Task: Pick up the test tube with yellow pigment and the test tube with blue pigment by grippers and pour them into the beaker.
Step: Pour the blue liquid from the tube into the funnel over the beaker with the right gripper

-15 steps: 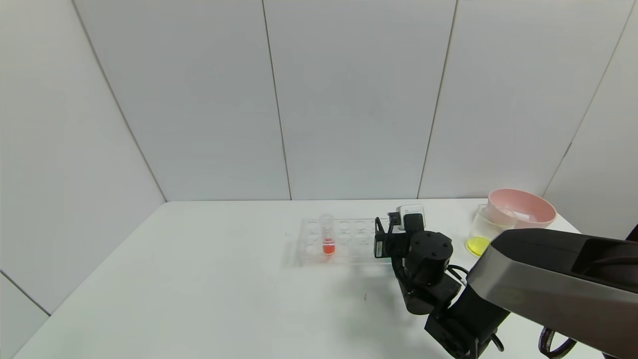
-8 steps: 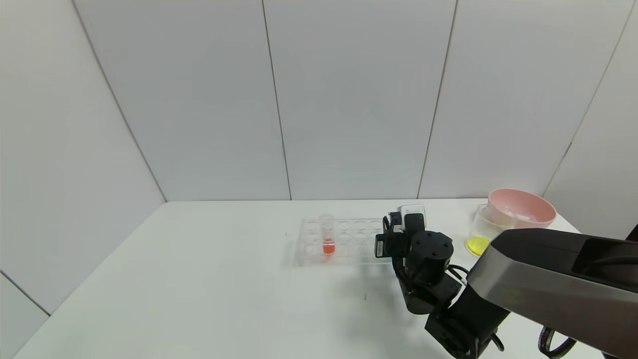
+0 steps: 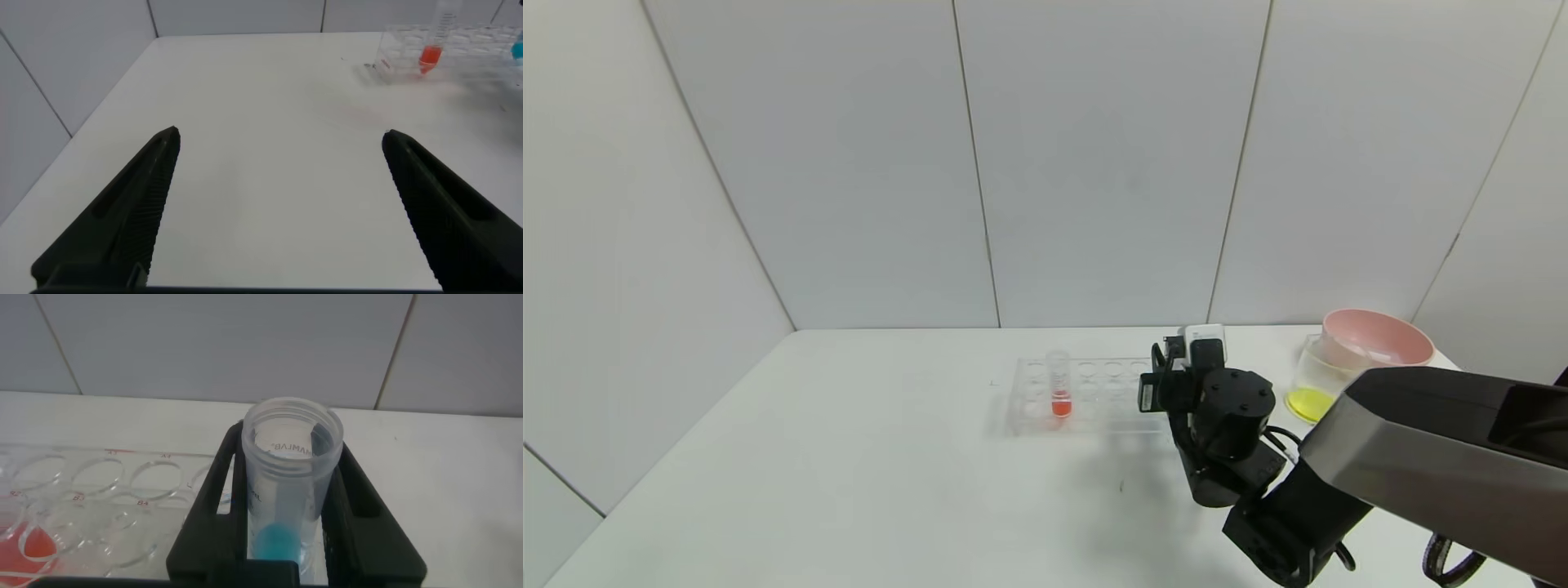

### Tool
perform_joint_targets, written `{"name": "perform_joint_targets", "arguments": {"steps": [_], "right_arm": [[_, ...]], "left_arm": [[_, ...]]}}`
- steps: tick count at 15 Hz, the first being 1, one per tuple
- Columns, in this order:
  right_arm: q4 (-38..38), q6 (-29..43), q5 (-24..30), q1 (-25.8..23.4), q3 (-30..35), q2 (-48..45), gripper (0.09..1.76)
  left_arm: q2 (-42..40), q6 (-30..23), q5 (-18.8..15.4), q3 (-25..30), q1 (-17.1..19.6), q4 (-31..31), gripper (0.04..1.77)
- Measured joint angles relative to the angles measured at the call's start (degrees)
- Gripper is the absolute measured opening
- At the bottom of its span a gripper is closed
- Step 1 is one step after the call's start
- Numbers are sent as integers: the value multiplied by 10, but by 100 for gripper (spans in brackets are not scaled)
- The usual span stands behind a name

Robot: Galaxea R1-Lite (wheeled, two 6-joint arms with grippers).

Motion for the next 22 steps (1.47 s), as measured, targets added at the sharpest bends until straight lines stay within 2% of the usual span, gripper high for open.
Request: {"name": "perform_joint_targets", "arguments": {"steps": [5, 14, 20, 22], "right_arm": [[43, -2, 3, 3, -1, -50, 57], [47, -15, 5, 2, 1, -84, 57], [51, -19, 18, 2, 2, -88, 57], [70, -16, 40, -1, 11, -99, 57]], "left_arm": [[0, 0, 0, 0, 0, 0, 176], [0, 0, 0, 0, 0, 0, 176], [0, 0, 0, 0, 0, 0, 176], [0, 0, 0, 0, 0, 0, 176]]}}
